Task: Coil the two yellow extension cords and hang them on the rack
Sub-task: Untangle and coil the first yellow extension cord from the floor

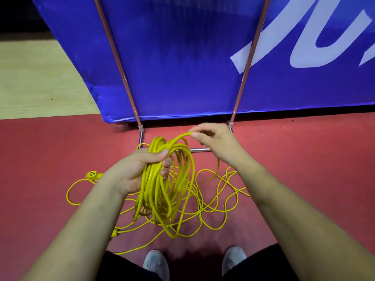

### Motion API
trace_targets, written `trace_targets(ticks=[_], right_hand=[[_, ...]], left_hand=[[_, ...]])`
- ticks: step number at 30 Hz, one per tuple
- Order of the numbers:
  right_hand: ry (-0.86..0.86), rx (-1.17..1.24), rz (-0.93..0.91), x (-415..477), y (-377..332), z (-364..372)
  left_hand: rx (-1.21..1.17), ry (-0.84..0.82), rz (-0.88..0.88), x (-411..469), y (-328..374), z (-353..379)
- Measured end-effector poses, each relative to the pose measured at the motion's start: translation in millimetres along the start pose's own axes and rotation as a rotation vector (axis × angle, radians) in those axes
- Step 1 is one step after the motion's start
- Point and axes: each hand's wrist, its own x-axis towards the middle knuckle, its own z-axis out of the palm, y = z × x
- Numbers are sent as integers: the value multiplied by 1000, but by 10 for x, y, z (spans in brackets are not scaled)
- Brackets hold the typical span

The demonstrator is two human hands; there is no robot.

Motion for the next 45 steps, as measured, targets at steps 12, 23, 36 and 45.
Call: trace_targets(ticks=[12,23,36,45], right_hand=[[-276,-266,470,-18,1142,-38],[-133,-150,508,97,716,353],[-344,249,143,243,-315,391],[-551,184,369,126,545,191]], left_hand=[[-326,-23,344,55,285,-266],[150,477,360,23,243,-507],[130,175,99,-41,130,-297],[-117,32,222,-32,233,-370]])
